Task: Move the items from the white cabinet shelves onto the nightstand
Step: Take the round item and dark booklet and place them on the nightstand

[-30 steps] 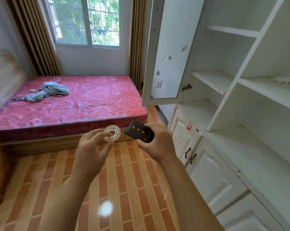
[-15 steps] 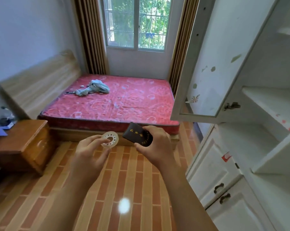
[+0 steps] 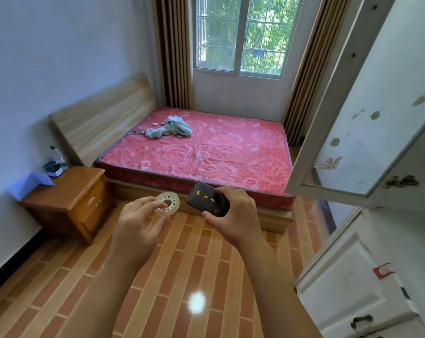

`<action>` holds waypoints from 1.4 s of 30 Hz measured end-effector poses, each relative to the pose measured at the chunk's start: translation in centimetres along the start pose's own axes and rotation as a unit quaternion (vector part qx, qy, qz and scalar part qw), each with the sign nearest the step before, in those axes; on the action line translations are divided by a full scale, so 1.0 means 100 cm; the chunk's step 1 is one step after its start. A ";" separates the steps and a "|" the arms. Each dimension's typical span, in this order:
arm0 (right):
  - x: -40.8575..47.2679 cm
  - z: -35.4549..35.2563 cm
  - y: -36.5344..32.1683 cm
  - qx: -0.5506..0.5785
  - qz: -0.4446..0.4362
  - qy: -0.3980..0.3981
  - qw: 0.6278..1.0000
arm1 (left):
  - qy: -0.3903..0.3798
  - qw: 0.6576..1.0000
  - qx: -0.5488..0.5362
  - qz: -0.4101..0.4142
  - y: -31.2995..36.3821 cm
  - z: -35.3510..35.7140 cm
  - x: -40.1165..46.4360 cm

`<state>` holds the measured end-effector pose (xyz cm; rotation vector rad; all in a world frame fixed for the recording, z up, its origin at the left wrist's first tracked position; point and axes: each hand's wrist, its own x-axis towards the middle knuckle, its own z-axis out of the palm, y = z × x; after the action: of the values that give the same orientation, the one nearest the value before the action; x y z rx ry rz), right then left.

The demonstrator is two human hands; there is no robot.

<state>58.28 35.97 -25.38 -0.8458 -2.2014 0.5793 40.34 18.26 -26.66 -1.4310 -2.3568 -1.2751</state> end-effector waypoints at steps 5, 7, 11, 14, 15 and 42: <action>0.028 0.026 -0.003 -0.006 0.002 -0.010 1.000 | -0.001 1.000 -0.005 -0.004 -0.022 -0.001 0.028; 0.041 0.039 -0.006 -0.005 0.005 -0.008 1.000 | 0.001 1.000 -0.011 -0.006 -0.037 -0.002 0.042; 0.068 0.067 -0.019 -0.019 0.013 -0.019 1.000 | -0.003 1.000 -0.026 -0.008 -0.072 -0.004 0.073; 0.090 0.086 -0.029 -0.030 0.018 -0.020 0.999 | -0.005 0.999 -0.040 -0.008 -0.094 -0.008 0.100; 0.098 0.093 -0.034 -0.032 0.019 -0.019 0.999 | -0.004 0.999 -0.044 -0.005 -0.103 -0.009 0.110; 0.295 0.337 -0.137 0.000 -0.056 -0.140 0.989 | 0.090 0.987 -0.036 -0.128 -0.335 -0.092 0.242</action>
<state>11.86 42.43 -26.01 -0.6686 -2.4838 0.6764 -1.76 21.50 -29.39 -1.0032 -2.4505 -1.4944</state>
